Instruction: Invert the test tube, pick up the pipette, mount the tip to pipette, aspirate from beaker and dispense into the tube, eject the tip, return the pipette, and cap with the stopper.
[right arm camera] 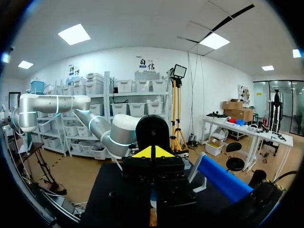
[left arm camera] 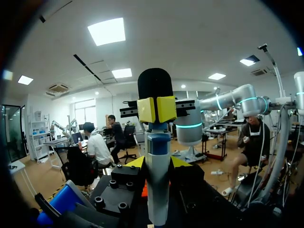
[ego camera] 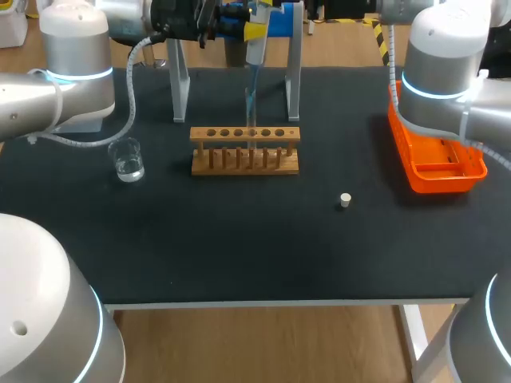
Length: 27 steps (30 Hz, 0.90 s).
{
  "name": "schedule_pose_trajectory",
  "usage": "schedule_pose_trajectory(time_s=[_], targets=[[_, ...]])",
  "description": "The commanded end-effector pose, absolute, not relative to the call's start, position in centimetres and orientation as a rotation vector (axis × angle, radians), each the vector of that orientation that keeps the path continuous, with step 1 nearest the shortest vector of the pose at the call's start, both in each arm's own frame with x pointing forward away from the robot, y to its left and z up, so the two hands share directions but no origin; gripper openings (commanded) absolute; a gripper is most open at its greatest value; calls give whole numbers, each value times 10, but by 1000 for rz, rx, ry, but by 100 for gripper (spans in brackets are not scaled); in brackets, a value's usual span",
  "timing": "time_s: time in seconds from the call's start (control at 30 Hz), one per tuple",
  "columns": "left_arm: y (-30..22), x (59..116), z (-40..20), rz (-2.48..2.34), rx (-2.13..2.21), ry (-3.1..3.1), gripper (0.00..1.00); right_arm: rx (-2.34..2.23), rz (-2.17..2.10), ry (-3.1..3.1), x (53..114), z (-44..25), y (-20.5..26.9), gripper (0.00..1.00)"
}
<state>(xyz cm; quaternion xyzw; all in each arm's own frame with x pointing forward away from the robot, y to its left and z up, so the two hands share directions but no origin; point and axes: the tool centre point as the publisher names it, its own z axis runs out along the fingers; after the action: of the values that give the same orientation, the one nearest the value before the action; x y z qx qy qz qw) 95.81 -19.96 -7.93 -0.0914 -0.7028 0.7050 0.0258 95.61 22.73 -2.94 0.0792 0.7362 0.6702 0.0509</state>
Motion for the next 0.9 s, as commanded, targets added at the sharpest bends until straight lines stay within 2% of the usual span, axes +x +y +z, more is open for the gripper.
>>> schedule_pose_trajectory(time_s=[0.03, 0.47, 0.83, 0.87, 0.9], targets=[[-199, 960, -74, 2180, -287, -2168, 0, 242, 2041, 2245, 956, -36, 226, 0], [-199, 960, -74, 2180, -287, -2168, 0, 143, 2072, 2144, 955, 4, 219, 0], [-199, 960, -74, 2180, -287, -2168, 0, 80, 2067, 2059, 936, 30, 178, 2], [-199, 960, -74, 2180, -287, -2168, 0, 78, 2061, 2057, 934, 30, 173, 40], [-199, 960, -74, 2180, -287, -2168, 0, 79, 2057, 2056, 933, 30, 169, 55]])
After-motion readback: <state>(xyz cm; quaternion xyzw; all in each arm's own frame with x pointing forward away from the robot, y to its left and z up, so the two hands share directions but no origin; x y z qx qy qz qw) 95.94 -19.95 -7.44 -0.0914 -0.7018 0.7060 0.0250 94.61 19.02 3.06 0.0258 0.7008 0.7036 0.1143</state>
